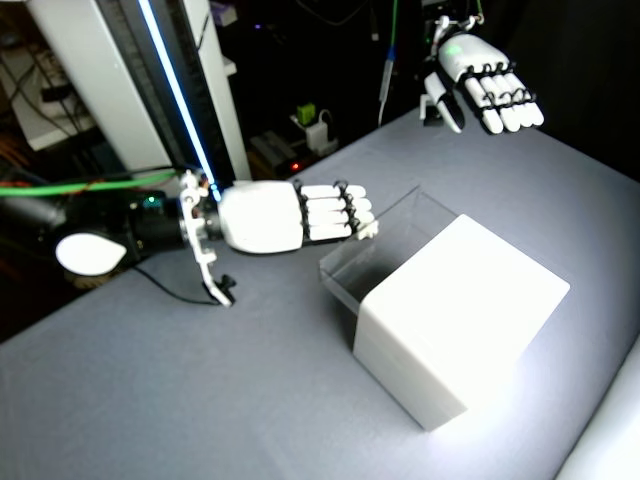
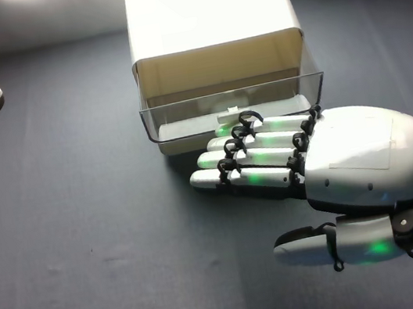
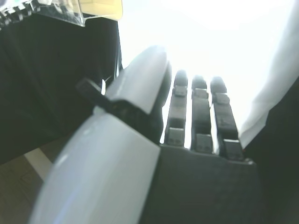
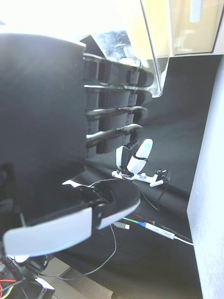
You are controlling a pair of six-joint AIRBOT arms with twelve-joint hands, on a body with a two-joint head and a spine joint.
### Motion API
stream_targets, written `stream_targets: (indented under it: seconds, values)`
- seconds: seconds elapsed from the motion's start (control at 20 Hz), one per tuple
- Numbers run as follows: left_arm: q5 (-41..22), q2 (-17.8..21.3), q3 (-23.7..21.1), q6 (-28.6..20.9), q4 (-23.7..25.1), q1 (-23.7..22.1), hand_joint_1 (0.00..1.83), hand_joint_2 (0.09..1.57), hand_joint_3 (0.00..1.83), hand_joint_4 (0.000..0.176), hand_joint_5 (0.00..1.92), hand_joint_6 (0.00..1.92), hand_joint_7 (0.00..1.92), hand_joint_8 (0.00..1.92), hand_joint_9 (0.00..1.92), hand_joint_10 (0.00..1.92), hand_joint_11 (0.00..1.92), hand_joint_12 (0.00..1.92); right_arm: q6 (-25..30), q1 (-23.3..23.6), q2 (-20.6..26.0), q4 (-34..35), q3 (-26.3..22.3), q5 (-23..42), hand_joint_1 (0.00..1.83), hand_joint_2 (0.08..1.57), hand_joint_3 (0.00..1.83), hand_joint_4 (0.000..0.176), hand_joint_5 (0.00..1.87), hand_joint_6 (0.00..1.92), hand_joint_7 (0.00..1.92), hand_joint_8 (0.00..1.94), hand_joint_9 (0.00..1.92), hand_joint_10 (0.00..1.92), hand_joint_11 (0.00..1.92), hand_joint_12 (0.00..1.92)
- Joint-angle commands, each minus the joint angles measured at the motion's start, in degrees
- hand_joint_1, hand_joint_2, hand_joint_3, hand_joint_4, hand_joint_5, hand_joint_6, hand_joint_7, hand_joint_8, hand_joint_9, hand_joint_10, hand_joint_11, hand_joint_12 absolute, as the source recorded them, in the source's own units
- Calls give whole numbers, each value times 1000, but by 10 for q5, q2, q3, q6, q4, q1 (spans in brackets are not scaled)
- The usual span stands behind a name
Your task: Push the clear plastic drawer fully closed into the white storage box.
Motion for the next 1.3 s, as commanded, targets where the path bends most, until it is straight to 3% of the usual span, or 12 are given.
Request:
stream_targets:
  seconds: [0.0, 0.25, 0.35, 0.65, 1.05, 1.15, 1.25]
  values:
    - [-70, 1, -1, 1, -11, -1, 820, 1553, 4, 6, 0, 0, 0, 0, 0, 0, 0, 0, -1, 7, 2, 14, -1, 74, 176, 1464, 0, 0, 0, 0, 0, 0, 0, 0, 0, 0]
    - [-71, 1, -1, 1, -11, -1, 875, 1536, 0, 1, 0, 0, 0, 0, 0, 0, 0, 0, -6, 7, 2, 19, 3, 69, 204, 1452, 0, 0, 0, 0, 0, 0, 0, 0, 0, 0]
    - [-72, 1, -1, 1, -11, -1, 877, 1532, 0, 8, 0, 0, 0, 0, 0, 0, 0, 0, -10, 9, 2, 22, 6, 65, 230, 1450, 0, 0, 0, 0, 0, 0, 0, 0, 0, 0]
    - [-71, -1, 0, 1, -11, -1, 865, 1535, 0, 0, 7, 3, 0, 0, 0, 0, 0, 0, -34, 21, 1, 43, 15, 53, 365, 1435, 0, 0, 0, 0, 0, 0, 0, 0, 0, 0]
    - [-71, -2, 0, 1, -11, -1, 873, 1533, 0, 0, 19, 2, 0, 0, 0, 0, 0, 0, -90, 35, -17, 90, 29, 23, 201, 1475, 6, 0, 0, 0, 0, 0, 0, 0, 0, 0]
    - [-71, -2, 0, 1, -11, -1, 847, 1540, 2, 0, 14, 0, 0, 0, 0, 0, 0, 0, -95, 40, -24, 101, 36, 19, 354, 1446, 0, 0, 0, 0, 0, 0, 0, 0, 0, 0]
    - [-71, -2, 0, 1, -11, -1, 817, 1547, 5, 0, 5, 1, 0, 0, 0, 0, 0, 0, -106, 41, -28, 116, 42, 13, 359, 1414, 0, 0, 0, 0, 0, 0, 0, 0, 0, 0]
